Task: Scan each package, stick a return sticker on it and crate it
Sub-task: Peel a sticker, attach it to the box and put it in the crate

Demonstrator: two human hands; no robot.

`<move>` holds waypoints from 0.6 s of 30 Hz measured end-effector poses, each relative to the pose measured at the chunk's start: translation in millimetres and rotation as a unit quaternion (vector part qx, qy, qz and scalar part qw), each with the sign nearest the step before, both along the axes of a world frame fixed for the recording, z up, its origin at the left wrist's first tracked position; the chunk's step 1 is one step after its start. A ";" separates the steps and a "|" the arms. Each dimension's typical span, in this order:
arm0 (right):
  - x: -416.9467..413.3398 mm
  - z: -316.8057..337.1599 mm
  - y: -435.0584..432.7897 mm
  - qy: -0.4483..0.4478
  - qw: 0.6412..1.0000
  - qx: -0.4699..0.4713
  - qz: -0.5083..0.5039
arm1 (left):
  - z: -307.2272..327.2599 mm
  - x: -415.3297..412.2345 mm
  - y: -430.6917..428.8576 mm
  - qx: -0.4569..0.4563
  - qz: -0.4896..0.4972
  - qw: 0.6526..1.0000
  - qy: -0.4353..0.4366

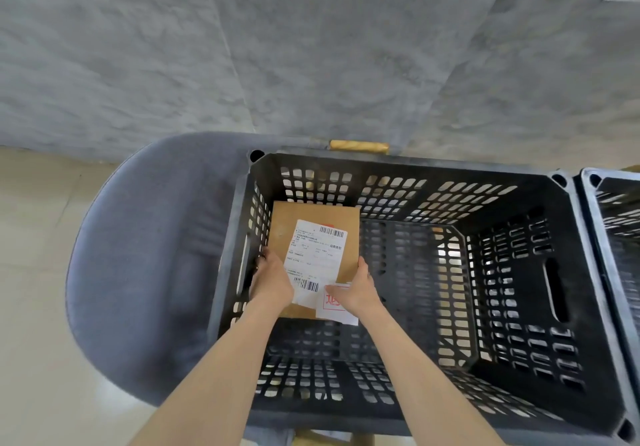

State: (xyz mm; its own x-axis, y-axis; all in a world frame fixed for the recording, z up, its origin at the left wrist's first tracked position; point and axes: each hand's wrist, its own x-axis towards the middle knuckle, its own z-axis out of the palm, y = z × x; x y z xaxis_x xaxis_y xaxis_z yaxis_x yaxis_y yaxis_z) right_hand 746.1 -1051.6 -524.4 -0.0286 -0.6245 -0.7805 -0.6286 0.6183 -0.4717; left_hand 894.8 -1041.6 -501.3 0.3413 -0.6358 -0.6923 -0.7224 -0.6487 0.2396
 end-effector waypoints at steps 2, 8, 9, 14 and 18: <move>0.9 12.3 -1.2 0.031 0.999 -0.003 0.014 | 7.4 1.9 0.8 -0.013 -0.010 1.000 0.009; 3.2 62.5 4.6 -0.003 0.999 -0.036 -0.010 | 60.7 4.3 -0.7 -0.050 0.013 0.995 0.087; 2.6 73.5 6.9 -0.010 0.999 -0.042 -0.013 | 71.6 3.4 -0.1 -0.058 0.017 0.994 0.093; -3.0 129.4 21.7 -0.044 0.995 -0.079 -0.033 | 125.5 -8.8 8.5 -0.070 -0.007 0.991 0.113; -8.6 167.3 33.1 -0.052 0.992 -0.102 -0.042 | 163.9 -21.1 14.1 -0.087 -0.049 0.987 0.123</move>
State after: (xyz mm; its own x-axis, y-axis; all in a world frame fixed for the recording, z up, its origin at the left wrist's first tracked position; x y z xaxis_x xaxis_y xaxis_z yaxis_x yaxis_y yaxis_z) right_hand 737.6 -1018.5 -357.1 -0.0139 -0.7692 -0.6388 -0.5205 0.5510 -0.6523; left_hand 873.7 -1027.4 -337.4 0.1072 -0.7739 -0.6242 -0.6863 -0.5118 0.5168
